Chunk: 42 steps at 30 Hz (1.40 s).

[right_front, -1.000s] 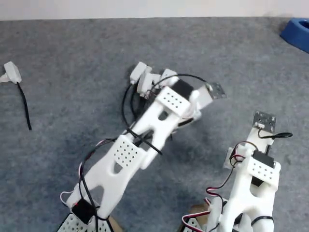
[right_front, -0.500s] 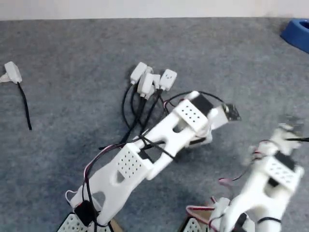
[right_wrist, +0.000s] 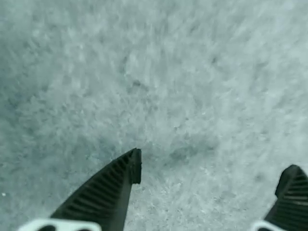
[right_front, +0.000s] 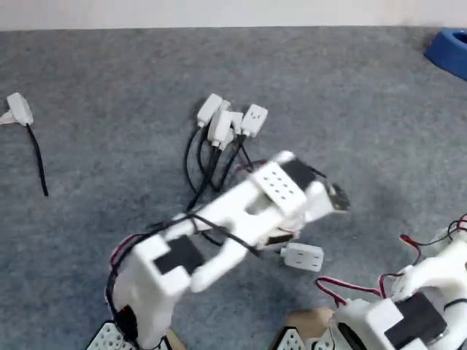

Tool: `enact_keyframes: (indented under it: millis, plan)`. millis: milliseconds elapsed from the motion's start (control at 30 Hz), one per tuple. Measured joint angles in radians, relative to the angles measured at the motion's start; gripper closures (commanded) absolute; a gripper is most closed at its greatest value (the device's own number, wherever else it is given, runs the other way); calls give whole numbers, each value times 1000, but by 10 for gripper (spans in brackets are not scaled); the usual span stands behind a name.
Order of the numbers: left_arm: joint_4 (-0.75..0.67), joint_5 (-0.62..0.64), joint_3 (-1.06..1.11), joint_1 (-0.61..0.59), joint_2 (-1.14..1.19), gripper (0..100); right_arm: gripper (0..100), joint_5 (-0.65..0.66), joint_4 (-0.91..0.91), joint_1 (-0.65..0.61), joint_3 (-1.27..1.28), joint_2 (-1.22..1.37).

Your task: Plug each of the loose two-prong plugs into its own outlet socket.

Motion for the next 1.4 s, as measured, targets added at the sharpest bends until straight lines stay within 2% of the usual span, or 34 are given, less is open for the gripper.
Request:
enact_keyframes:
  millis: [267,367,533,700,1167,1333,1400]
  plan:
    - [2,0,253,-160,-187,912,577,6,-23,-55,0,40]
    - [-55,-2,338,-198,-210,900,577,6,-23,-74,0,40]
    - [-152,-2,354,-276,-215,837,577,8,-52,-87,34,40]
    - [-209,-2,354,-279,-215,785,577,8,-100,-91,91,40]
    - [-224,-21,264,-252,-206,786,577,8,-138,-98,118,40]
    - [-224,-28,250,-252,-92,791,577,8,-138,-98,118,40]
    - [-224,-28,227,-253,-48,841,577,8,-138,-98,118,40]
